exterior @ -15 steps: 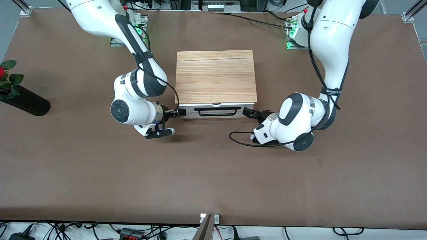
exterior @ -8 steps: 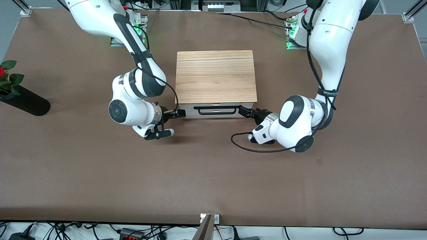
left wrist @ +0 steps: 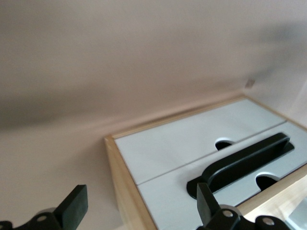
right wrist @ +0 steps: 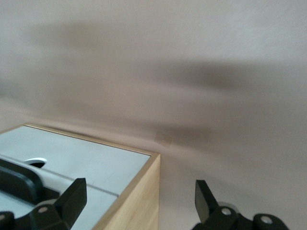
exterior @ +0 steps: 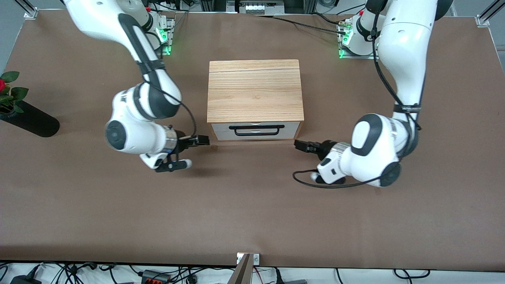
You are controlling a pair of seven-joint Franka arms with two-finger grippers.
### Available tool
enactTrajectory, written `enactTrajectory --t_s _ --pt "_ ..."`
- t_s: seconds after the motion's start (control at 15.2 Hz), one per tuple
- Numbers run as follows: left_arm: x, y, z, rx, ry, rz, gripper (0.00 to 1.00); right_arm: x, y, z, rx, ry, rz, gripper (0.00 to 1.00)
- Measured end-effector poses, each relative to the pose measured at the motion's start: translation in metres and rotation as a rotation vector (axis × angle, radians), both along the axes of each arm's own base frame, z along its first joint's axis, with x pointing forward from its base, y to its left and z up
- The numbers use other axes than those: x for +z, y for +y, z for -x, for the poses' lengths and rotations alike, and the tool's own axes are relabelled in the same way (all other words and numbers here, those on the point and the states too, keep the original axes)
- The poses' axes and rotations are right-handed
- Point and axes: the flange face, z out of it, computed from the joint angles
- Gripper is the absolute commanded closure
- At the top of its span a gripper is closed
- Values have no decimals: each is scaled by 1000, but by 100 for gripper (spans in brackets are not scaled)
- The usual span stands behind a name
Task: Close drawer with both arms simultaneously
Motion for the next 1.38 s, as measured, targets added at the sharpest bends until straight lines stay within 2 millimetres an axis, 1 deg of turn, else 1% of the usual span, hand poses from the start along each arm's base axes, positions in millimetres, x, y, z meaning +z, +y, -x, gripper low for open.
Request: enactTrajectory --t_s 0.13,0.2,0.33,0.46,0.59,0.66,0.72,0.85,0.99,1.12,1.25,1.31,1.38 --pt "19 22 -12 31 -40 -10 0 34 -32 -15 -30 5 -13 0" --pt "27 36 -18 36 -63 -17 0 47 -51 -20 -50 3 -11 0" --pt "47 63 -24 -44 -149 -56 0 60 -91 -25 -91 20 10 0" --pt "74 81 -25 -130 -231 -95 0 68 -140 -21 -124 84 58 0" --pt "105 102 -23 -156 -268 -154 0 79 -189 -13 -141 145 124 0" --pt "117 116 -19 -169 -264 -209 0 84 -208 -8 -143 167 167 0" --pt "125 130 -16 -166 -252 -268 0 88 -222 -3 -136 185 223 0" --pt "141 156 -14 -125 -250 -349 0 100 -241 5 -102 189 333 0" --pt "161 175 -12 -113 -274 -414 0 119 -250 9 -73 159 368 0" --pt "184 183 -8 -105 -306 -445 0 139 -263 13 -88 132 377 0" --pt "216 184 -1 -93 -354 -447 0 159 -280 16 -96 90 394 0" --pt "232 185 3 -85 -377 -444 0 168 -285 18 -82 74 414 0" --pt "248 187 7 -76 -401 -444 0 175 -285 21 -62 62 436 0"
